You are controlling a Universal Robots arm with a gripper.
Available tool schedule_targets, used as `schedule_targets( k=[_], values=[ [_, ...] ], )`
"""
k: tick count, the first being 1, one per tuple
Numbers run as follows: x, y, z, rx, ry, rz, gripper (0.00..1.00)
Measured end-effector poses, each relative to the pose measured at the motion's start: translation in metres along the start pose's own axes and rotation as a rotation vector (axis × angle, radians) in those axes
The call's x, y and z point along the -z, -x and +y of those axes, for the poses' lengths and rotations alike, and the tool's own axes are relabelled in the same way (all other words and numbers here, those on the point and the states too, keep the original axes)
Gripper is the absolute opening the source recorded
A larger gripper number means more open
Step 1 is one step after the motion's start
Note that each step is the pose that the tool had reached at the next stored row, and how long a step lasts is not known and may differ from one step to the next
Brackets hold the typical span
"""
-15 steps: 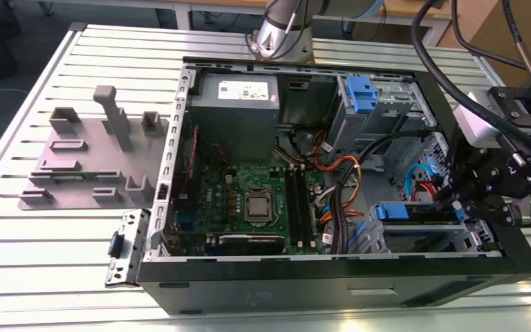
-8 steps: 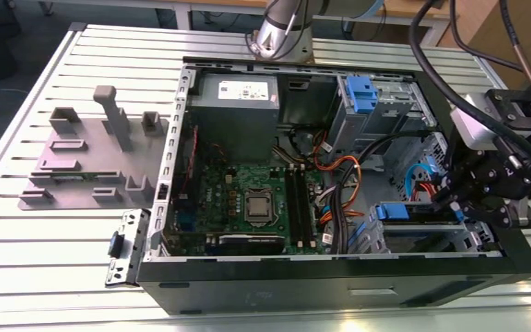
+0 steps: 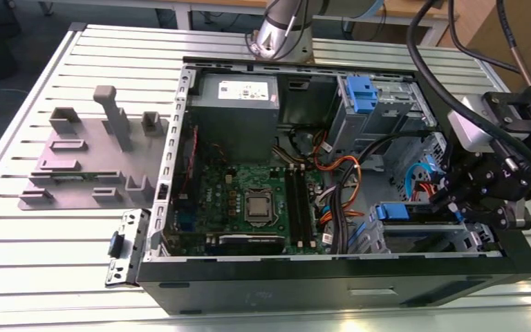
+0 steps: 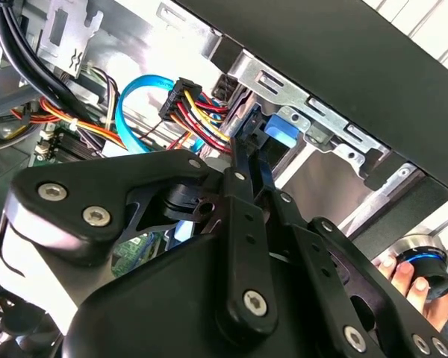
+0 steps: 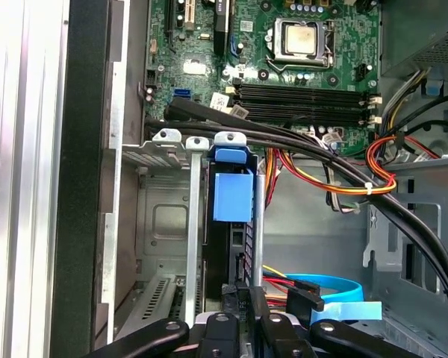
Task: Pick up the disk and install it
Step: 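Insert the first disk wire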
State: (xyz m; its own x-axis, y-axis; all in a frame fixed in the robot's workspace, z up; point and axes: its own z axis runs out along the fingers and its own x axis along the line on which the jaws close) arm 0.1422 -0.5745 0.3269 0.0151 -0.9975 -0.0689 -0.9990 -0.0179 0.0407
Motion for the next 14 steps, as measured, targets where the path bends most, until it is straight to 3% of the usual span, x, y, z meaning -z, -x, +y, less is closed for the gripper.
schedule_targets(
  k=[14],
  values=[
    [-0.0012,0.0,-0.0022,0.0,-0.0005,-0.0018,0.18]
  ],
)
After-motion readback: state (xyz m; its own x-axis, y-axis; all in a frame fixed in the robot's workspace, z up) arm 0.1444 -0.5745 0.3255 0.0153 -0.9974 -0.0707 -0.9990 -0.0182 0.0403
